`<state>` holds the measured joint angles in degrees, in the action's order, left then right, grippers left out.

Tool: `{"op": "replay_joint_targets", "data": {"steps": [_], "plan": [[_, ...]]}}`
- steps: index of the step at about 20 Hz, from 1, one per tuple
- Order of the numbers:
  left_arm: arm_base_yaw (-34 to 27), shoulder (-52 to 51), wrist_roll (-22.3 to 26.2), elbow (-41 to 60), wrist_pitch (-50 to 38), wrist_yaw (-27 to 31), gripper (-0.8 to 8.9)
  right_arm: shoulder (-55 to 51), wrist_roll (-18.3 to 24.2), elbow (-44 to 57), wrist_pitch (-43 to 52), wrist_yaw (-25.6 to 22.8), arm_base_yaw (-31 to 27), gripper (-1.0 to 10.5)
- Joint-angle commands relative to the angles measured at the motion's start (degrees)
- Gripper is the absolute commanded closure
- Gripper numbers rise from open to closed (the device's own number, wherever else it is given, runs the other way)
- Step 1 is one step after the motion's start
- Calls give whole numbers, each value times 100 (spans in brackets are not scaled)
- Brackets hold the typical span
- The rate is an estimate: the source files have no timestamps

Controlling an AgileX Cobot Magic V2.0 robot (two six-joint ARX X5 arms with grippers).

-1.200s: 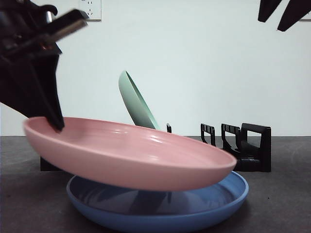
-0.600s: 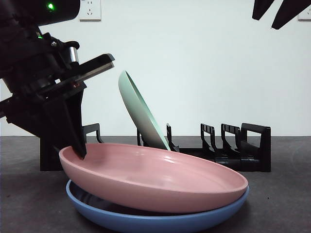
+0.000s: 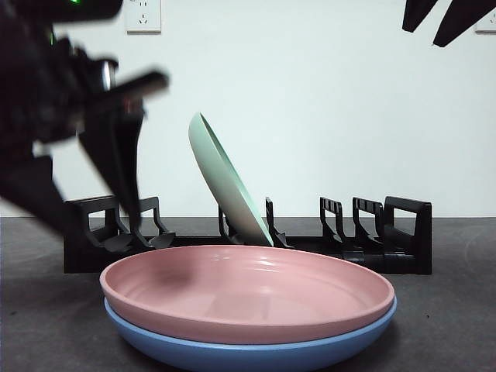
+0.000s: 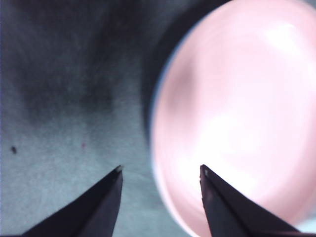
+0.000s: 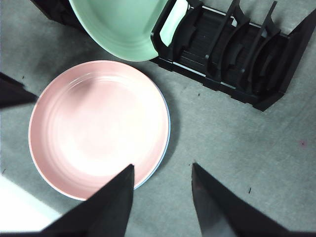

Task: Place the plate

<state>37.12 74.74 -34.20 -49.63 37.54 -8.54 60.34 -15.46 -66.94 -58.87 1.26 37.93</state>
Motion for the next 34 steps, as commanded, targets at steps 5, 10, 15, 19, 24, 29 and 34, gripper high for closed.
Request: {"op": "replay_joint_targets", "data": {"steps": [5, 10, 15, 19, 24, 29, 34], "plan": [[-378, -1335, 1379, -1495, 1134, 234, 562, 24, 0, -111, 59, -24, 46, 762], [-774, -2319, 2006, -1921, 1945, 1178, 565, 24, 0, -111, 120, -22, 46, 762], [-909, -2820, 2004, -1919, 2411, 1311, 565, 31, -44, -111, 645, 205, 57, 762], [-909, -2876, 2000, -1919, 2747, 1311, 565, 444, -216, -129, 1064, 1003, 44, 763], [-909, -2876, 2000, -1921, 2833, 1311, 565, 1639, -210, -619, 1694, 1641, 44, 762], [-909, -2876, 2002, -1921, 2865, 1311, 565, 3005, -35, -1873, 1727, 1749, 17, 762], [-909, -2876, 2002, -1921, 2868, 1311, 565, 4052, 118, -2933, 1703, 1827, 13, 762]]}}
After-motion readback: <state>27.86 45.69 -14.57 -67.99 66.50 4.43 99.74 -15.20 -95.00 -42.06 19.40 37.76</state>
